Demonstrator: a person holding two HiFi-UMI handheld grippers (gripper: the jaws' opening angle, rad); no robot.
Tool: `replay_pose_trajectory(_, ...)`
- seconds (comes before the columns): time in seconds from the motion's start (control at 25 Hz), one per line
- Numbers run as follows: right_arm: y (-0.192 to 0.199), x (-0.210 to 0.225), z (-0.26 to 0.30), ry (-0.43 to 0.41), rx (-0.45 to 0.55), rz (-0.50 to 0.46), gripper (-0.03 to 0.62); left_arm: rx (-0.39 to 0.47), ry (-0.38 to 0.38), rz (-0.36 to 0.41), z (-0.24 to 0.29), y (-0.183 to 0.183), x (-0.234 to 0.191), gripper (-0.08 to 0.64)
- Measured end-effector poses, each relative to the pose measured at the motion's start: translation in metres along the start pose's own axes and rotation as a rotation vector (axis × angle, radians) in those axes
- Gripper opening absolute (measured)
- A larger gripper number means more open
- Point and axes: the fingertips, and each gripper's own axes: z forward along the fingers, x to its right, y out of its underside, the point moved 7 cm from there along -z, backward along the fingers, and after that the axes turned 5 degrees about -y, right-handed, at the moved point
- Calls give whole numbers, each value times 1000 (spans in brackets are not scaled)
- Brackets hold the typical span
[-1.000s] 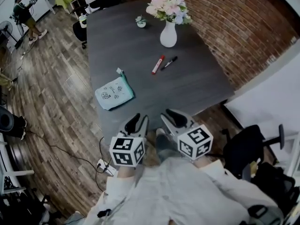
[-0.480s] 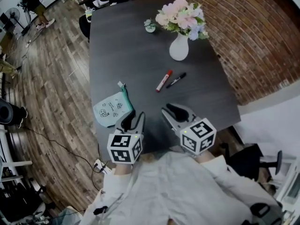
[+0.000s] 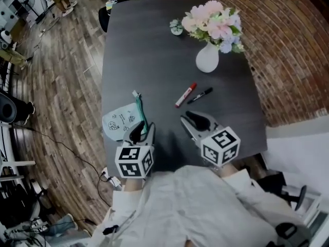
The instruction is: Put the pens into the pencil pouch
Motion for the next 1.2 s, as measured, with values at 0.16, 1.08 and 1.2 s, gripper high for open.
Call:
replay_pose_trajectory(0.16, 9, -1, 1, -17, -17, 29, 87, -19, -25, -10, -3, 6, 0, 115)
replay_pose_trajectory(1.08, 17, 1, 3, -28, -31, 29, 87, -102, -85, -33, 2, 27, -25, 115)
replay_pose_trajectory(1.2, 21, 1, 4, -29, -43, 32, 86, -134, -79, -21, 9, 30, -26, 115)
